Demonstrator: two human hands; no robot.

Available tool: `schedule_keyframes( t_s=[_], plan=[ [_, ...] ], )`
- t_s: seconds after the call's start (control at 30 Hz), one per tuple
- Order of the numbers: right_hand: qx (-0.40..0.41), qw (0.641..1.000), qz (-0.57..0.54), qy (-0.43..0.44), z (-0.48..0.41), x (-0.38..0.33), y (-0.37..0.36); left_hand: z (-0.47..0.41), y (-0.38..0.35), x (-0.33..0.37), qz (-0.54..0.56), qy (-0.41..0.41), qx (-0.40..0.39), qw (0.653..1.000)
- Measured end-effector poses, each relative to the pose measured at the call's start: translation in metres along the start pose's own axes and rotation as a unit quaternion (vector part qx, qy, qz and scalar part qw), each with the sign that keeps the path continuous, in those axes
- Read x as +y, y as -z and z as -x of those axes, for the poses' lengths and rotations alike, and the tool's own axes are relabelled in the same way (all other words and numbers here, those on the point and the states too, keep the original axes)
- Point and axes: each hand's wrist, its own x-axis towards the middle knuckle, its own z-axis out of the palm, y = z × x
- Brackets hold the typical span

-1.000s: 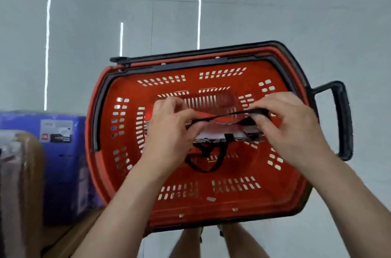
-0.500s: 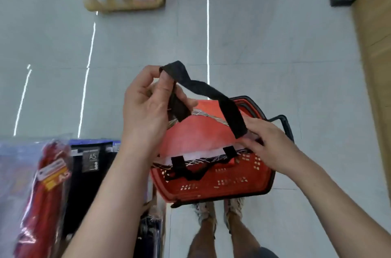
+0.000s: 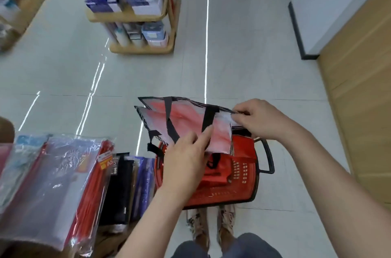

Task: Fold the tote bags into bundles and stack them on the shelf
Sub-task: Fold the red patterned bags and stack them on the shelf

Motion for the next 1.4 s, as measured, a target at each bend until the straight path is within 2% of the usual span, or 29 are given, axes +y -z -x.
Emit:
schedule_keyframes(
  t_s=[0.07, 0.13, 0.17, 0.23, 0.27, 0.33, 0.4, 0.47, 0.57, 0.6, 0.67, 0.7, 0.73, 0.8, 0.83, 0.93, 0.97, 1.03, 1.07, 1.13, 1.2, 1.3, 1.4],
  plan=[
    [-0.027, 0.995, -0.097, -0.019, 0.015, -0.009, 0.015, -0.002, 0.011, -0.004, 0.024, -0.020, 0.055, 0.998],
    [-0.067, 0.973, -0.218, -0.023, 0.032, -0.010, 0.026, -0.006, 0.032, -0.002, 0.038, -0.025, 0.081, 0.996],
    [-0.096, 0.964, -0.249, -0.014, 0.040, -0.008, 0.029, -0.009, 0.044, 0.001, 0.053, -0.019, 0.105, 0.993],
    [-0.123, 0.962, -0.244, 0.021, 0.053, -0.004, 0.021, -0.014, 0.066, 0.005, 0.079, 0.009, 0.135, 0.988],
    [-0.089, 0.970, -0.225, 0.038, 0.057, -0.001, 0.010, -0.017, 0.076, 0.008, 0.093, 0.027, 0.138, 0.986],
    [0.084, 0.982, -0.167, 0.041, 0.055, 0.003, -0.010, -0.022, 0.091, 0.013, 0.107, 0.057, 0.141, 0.983],
    [0.217, 0.969, -0.112, 0.041, 0.051, 0.000, -0.015, -0.020, 0.102, 0.017, 0.056, 0.074, 0.166, 0.982],
    [0.249, 0.963, -0.084, 0.063, 0.045, 0.001, -0.008, -0.006, 0.111, 0.019, -0.016, 0.103, 0.208, 0.973],
    [0.273, 0.955, -0.093, 0.071, 0.034, 0.007, 0.013, 0.040, 0.111, 0.031, -0.014, 0.111, 0.301, 0.947],
    [0.274, 0.954, -0.105, 0.070, 0.030, 0.010, 0.019, 0.060, 0.103, 0.033, -0.007, 0.128, 0.311, 0.942],
    [0.260, 0.950, -0.160, 0.059, 0.020, 0.014, 0.025, 0.095, 0.088, 0.032, 0.047, 0.217, 0.276, 0.935],
    [0.250, 0.947, -0.194, 0.051, 0.017, 0.014, 0.025, 0.112, 0.076, 0.028, 0.123, 0.280, 0.235, 0.923],
    [0.236, 0.945, -0.224, 0.043, 0.015, 0.012, 0.024, 0.127, 0.071, 0.030, 0.237, 0.345, 0.185, 0.889],
    [0.206, 0.944, -0.256, 0.034, 0.015, 0.006, 0.015, 0.150, 0.060, 0.039, 0.479, 0.410, 0.130, 0.766],
    [0.187, 0.947, -0.259, 0.033, 0.016, 0.000, 0.010, 0.159, 0.058, 0.044, 0.522, 0.416, 0.155, 0.728],
    [0.097, 0.962, -0.255, 0.032, 0.022, -0.015, -0.008, 0.189, 0.064, 0.054, 0.486, 0.427, 0.245, 0.723],
    [0.060, 0.966, -0.249, 0.028, 0.026, -0.020, -0.014, 0.202, 0.070, 0.055, 0.505, 0.419, 0.245, 0.714],
    [-0.008, 0.978, -0.210, 0.018, 0.035, -0.026, -0.019, 0.234, 0.085, 0.056, 0.564, 0.371, 0.191, 0.713],
    [-0.045, 0.982, -0.181, 0.021, 0.040, -0.031, -0.021, 0.251, 0.093, 0.060, 0.564, 0.353, 0.167, 0.728],
    [-0.139, 0.982, -0.127, 0.027, 0.050, -0.040, -0.025, 0.284, 0.099, 0.063, 0.468, 0.368, 0.148, 0.790],
    [-0.218, 0.973, -0.067, 0.031, 0.065, -0.051, -0.033, 0.315, 0.103, 0.069, 0.388, 0.379, 0.148, 0.827],
    [-0.295, 0.953, 0.015, 0.070, 0.091, -0.069, -0.045, 0.363, 0.106, 0.079, 0.336, 0.413, 0.171, 0.829],
    [-0.391, 0.918, 0.004, 0.073, 0.137, -0.094, -0.056, 0.416, 0.108, 0.087, 0.287, 0.471, 0.278, 0.786]
  ],
)
